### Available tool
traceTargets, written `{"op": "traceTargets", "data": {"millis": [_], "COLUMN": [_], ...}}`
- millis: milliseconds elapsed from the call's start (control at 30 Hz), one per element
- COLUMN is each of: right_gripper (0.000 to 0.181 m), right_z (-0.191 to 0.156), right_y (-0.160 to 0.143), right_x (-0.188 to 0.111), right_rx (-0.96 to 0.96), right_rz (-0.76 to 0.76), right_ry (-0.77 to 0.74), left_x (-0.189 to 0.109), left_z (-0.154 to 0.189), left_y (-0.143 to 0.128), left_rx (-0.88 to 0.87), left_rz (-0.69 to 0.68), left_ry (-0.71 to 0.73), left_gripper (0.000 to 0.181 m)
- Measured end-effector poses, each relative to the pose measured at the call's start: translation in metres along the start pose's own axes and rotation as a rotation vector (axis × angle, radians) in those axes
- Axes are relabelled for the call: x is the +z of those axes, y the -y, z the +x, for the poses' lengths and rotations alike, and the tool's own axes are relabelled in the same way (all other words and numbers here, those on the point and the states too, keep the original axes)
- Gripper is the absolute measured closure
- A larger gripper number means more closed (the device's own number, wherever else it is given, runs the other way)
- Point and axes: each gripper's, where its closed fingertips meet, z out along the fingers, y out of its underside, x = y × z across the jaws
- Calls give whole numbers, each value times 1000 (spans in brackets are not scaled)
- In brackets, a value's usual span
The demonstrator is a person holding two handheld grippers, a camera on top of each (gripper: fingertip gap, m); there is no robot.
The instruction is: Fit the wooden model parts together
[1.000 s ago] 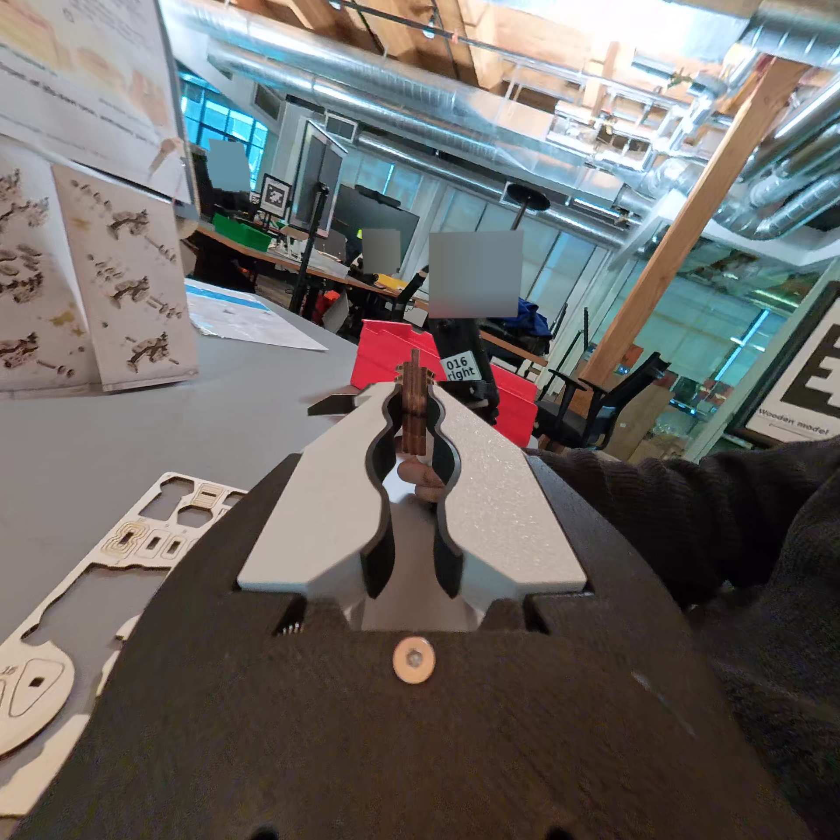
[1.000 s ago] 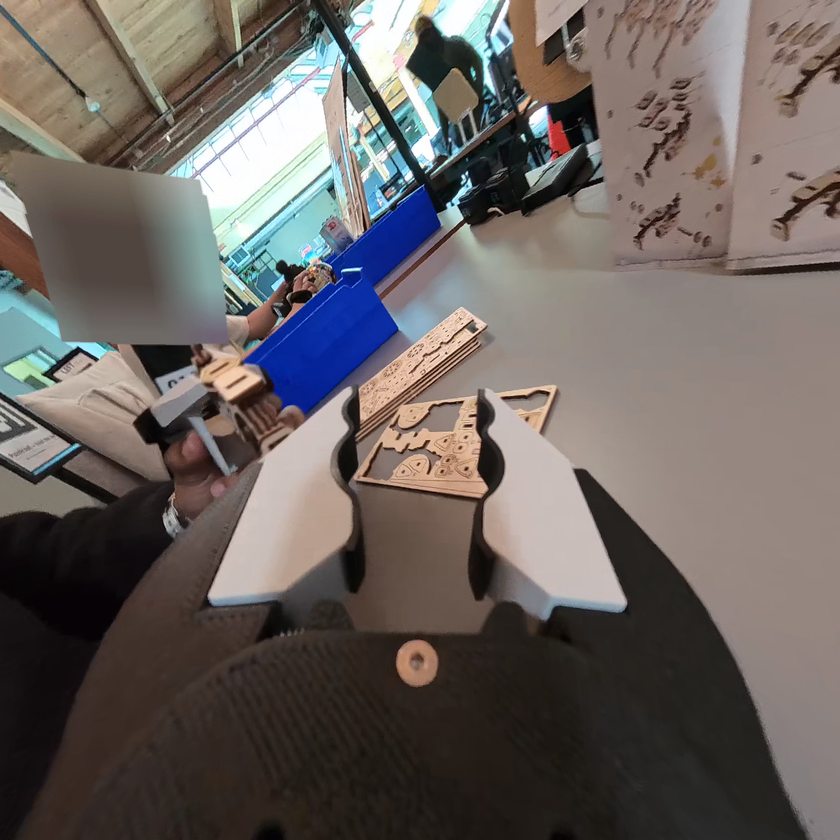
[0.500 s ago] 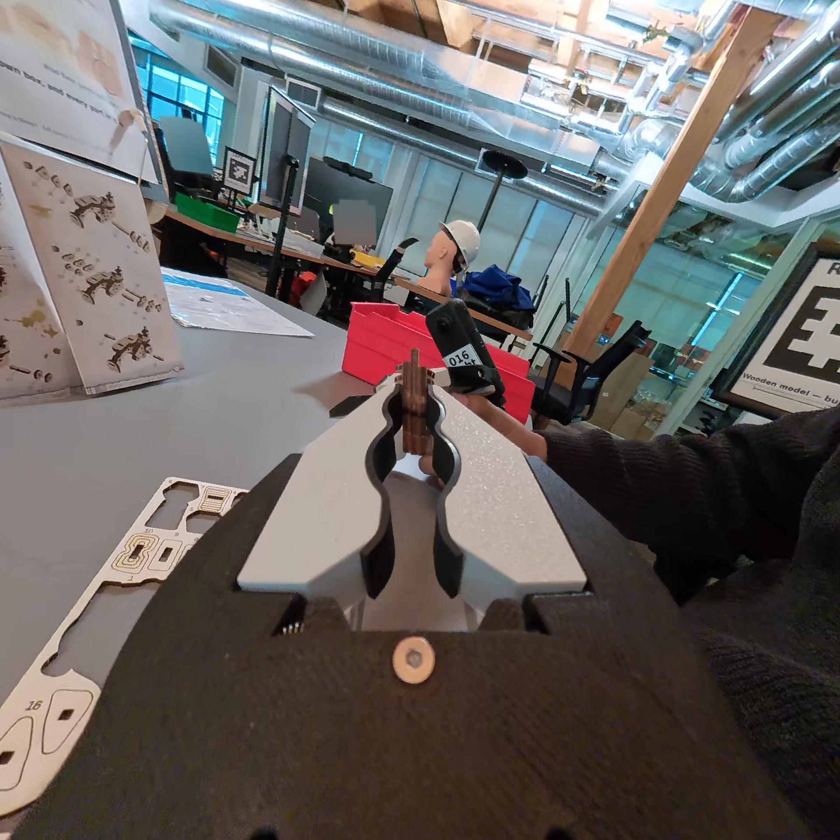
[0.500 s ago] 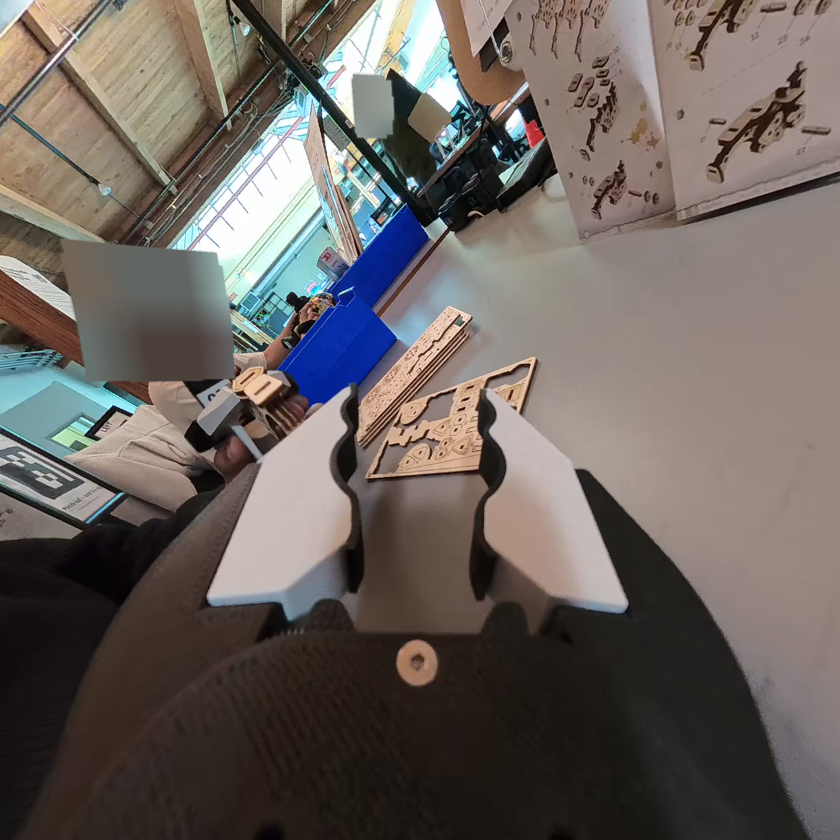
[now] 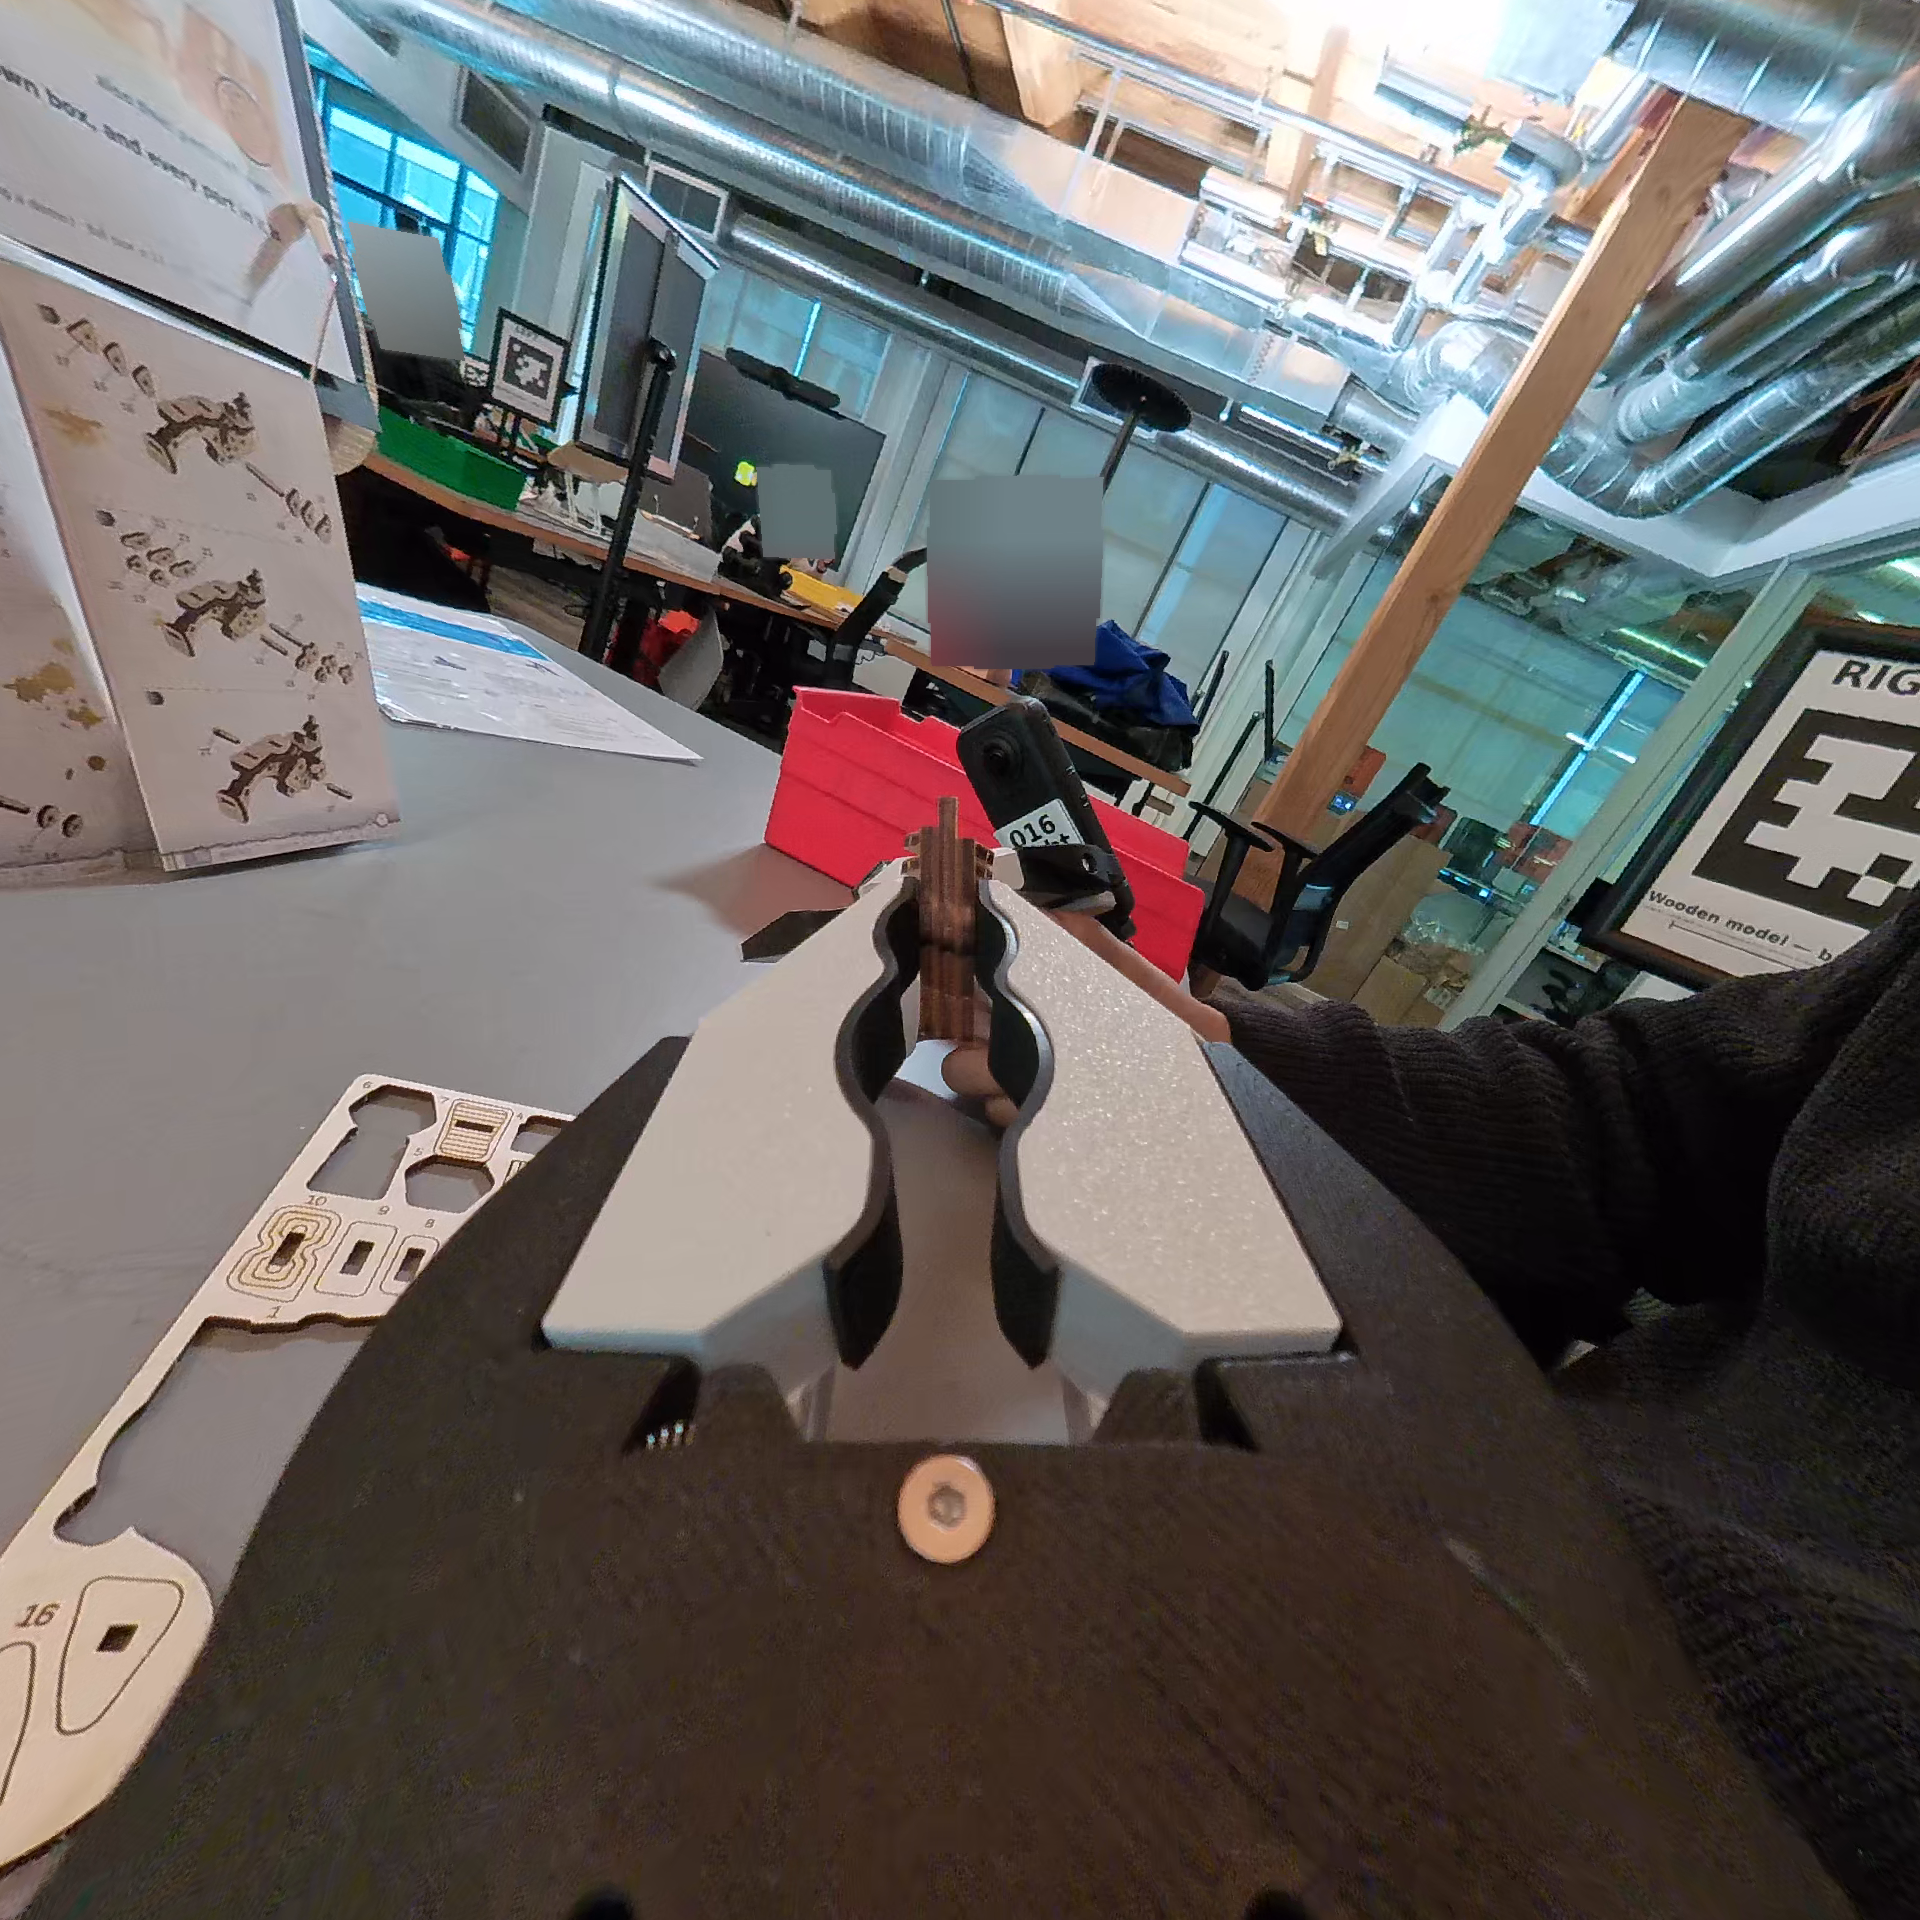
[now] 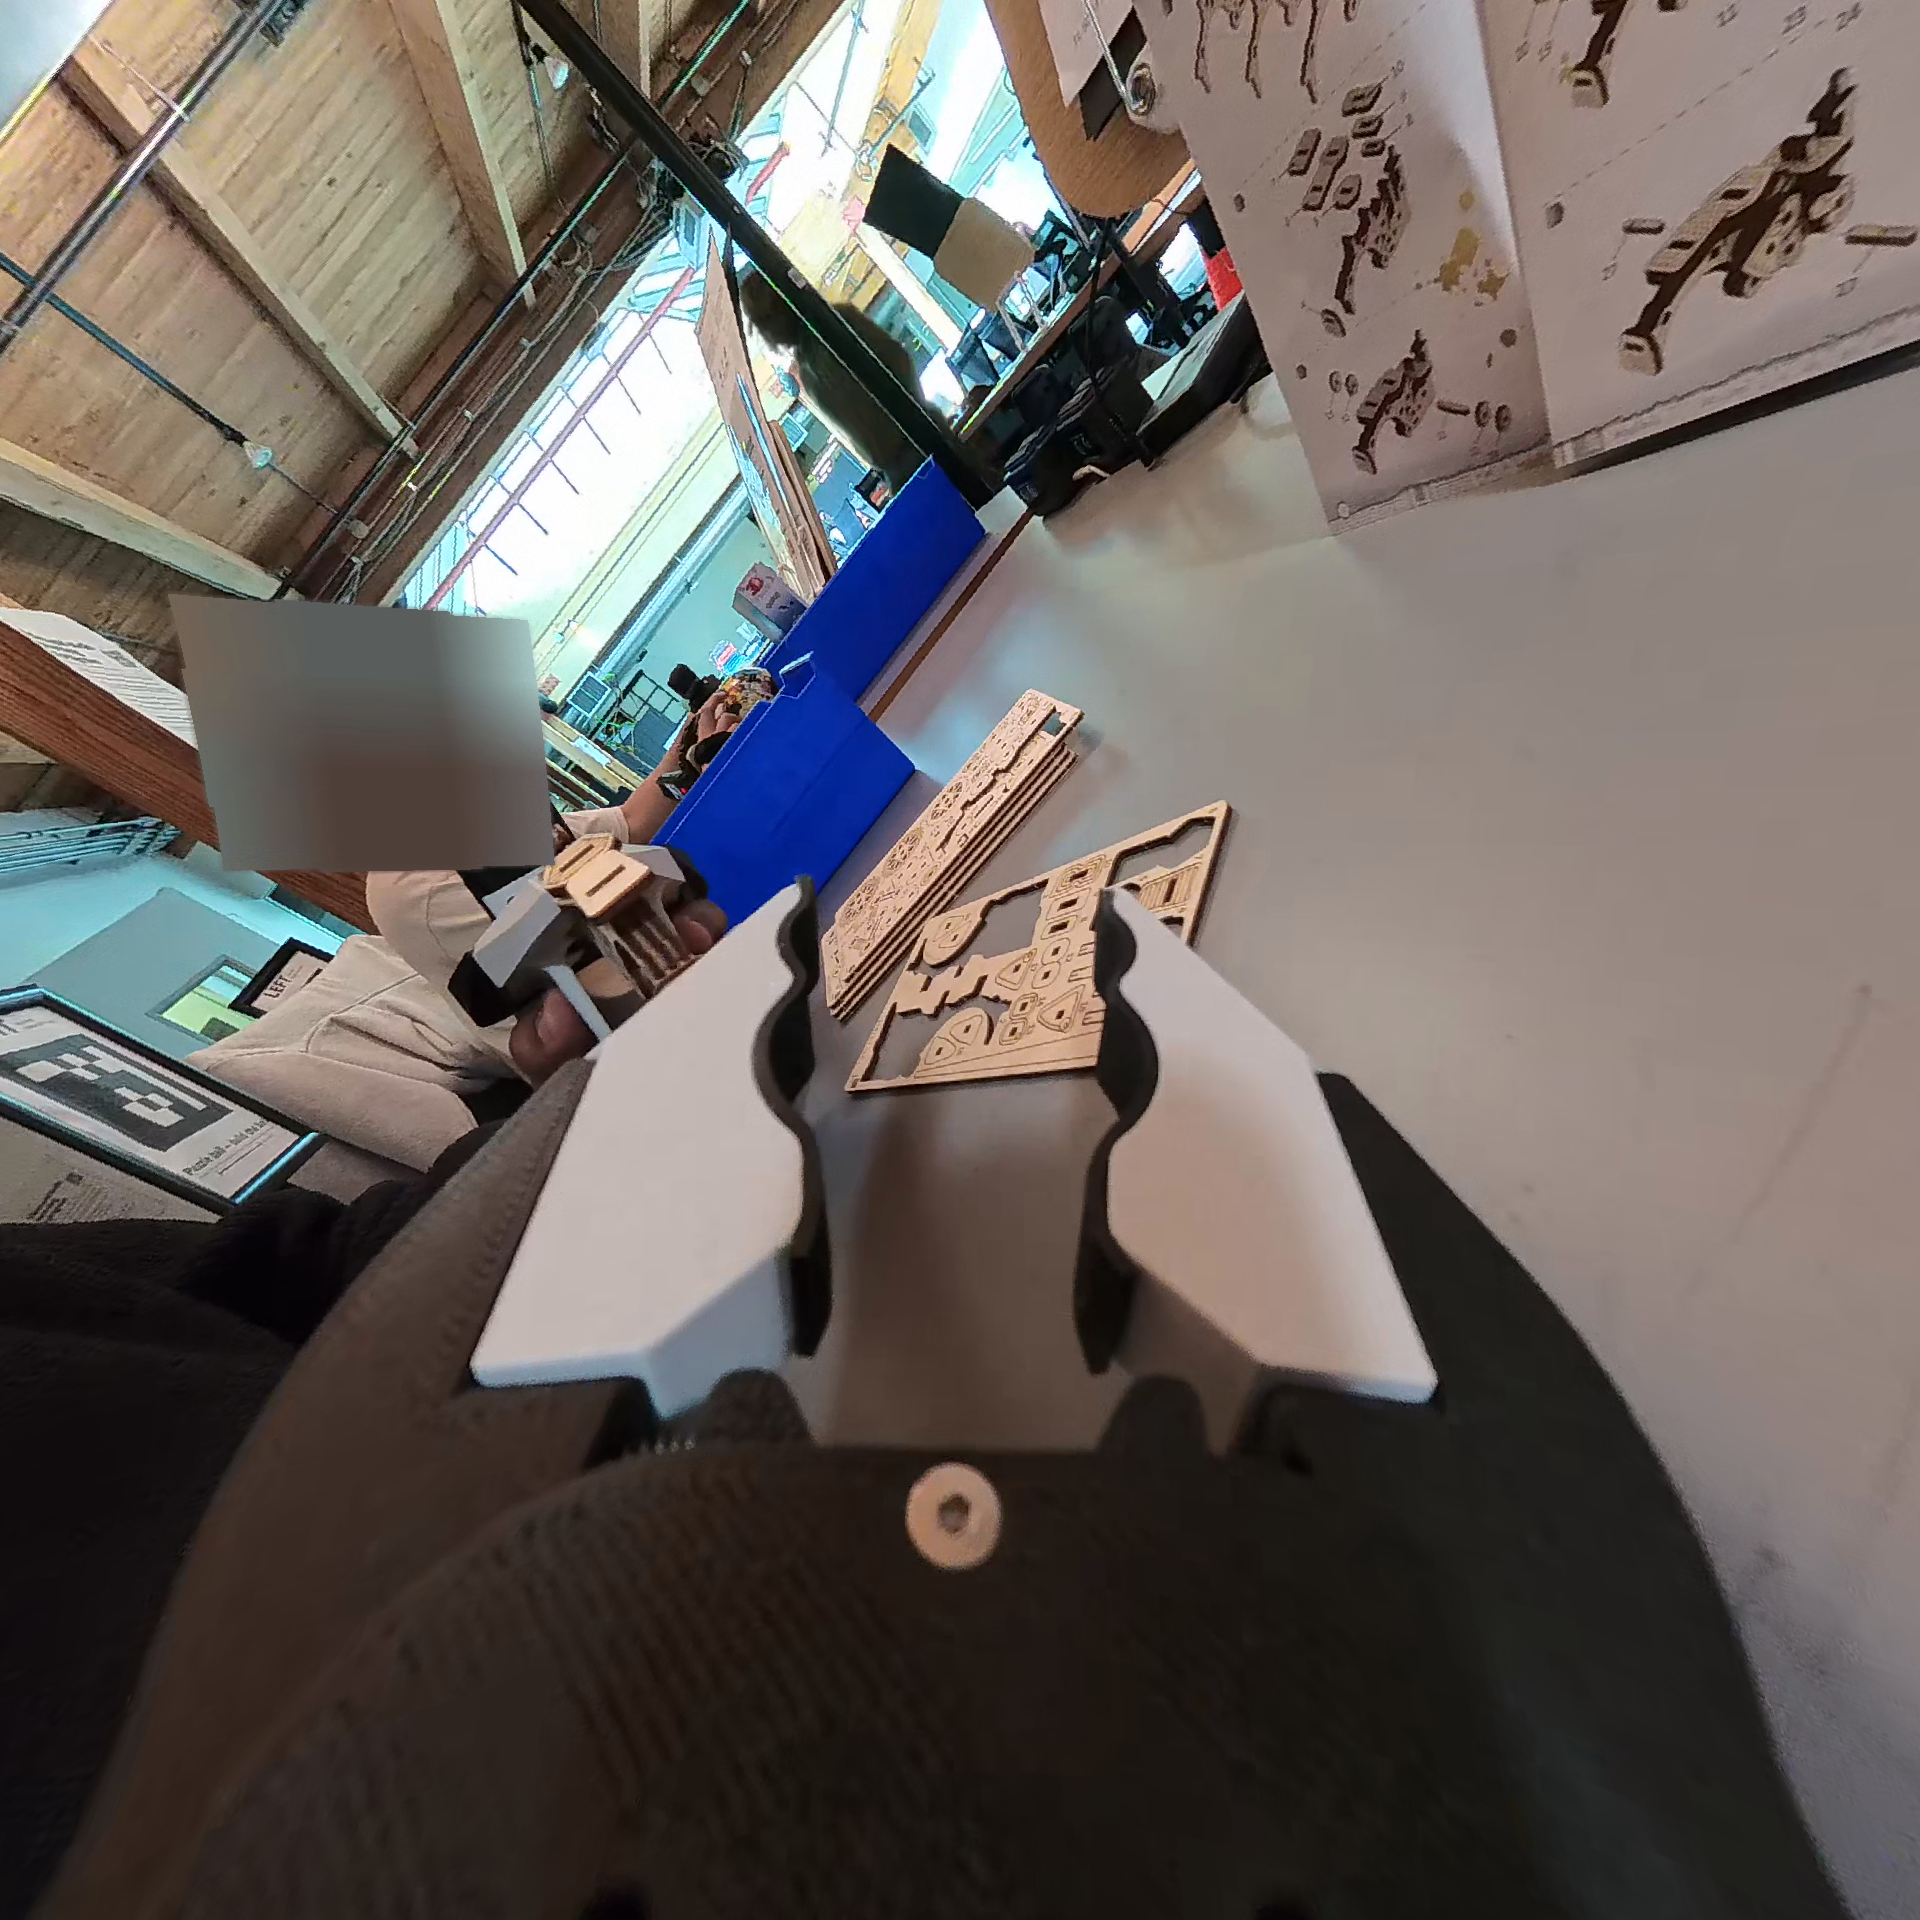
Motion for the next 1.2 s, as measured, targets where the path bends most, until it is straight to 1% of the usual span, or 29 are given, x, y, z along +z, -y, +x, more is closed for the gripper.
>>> {"op": "traceTargets", "data": {"millis": [700, 1200], "right_gripper": [128, 128], "right_z": [0, -1], "right_y": [-2, -4], "right_x": [0, 0], "right_rx": [12, 4], "right_rz": [-4, -13], "right_ry": [-3, -3], "left_x": [2, 1], "left_z": [2, 2], "left_y": [-4, -2], "left_rx": [-15, -51], "left_rz": [-13, 3], "left_ry": [-14, -23], "left_gripper": [175, 175]}}
